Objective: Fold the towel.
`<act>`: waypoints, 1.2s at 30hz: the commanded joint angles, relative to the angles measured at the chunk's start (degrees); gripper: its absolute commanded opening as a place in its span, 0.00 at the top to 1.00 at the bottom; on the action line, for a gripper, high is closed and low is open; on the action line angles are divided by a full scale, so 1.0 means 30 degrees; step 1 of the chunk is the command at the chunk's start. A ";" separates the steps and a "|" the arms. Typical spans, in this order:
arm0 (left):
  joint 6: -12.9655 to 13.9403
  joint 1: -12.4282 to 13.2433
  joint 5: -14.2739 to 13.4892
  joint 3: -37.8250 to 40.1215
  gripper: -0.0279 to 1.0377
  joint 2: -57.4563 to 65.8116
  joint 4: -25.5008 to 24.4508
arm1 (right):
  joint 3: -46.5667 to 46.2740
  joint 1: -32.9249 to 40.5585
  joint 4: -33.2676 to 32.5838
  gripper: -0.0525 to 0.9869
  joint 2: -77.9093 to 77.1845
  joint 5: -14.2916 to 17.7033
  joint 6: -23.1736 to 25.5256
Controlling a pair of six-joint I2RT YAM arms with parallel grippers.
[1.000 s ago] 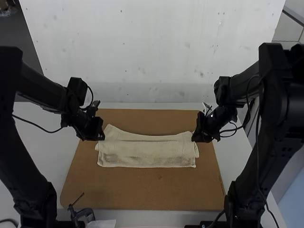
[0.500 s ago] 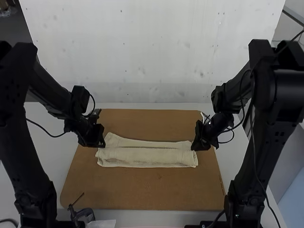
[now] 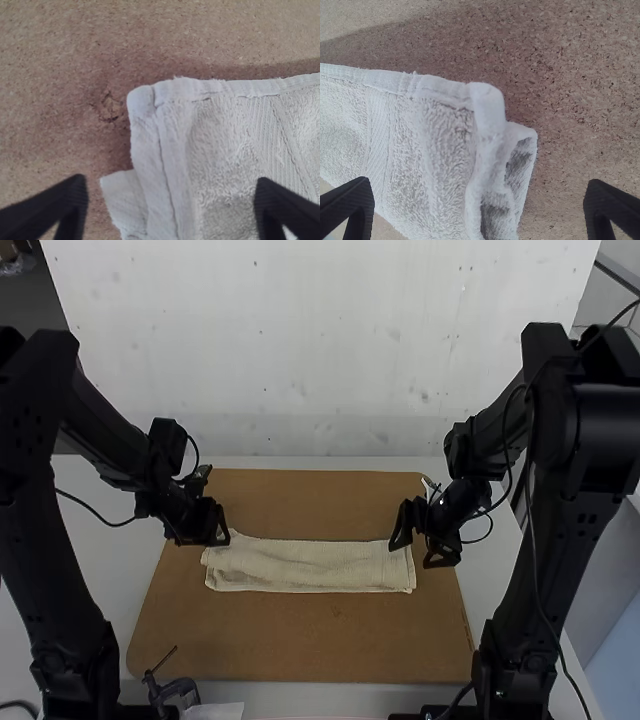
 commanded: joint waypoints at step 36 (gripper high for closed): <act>0.0750 0.0925 -0.0636 -0.0405 0.05 -0.8404 -0.0641 | 0.2281 0.0801 -0.4297 0.06 0.2074 0.0915 -0.0810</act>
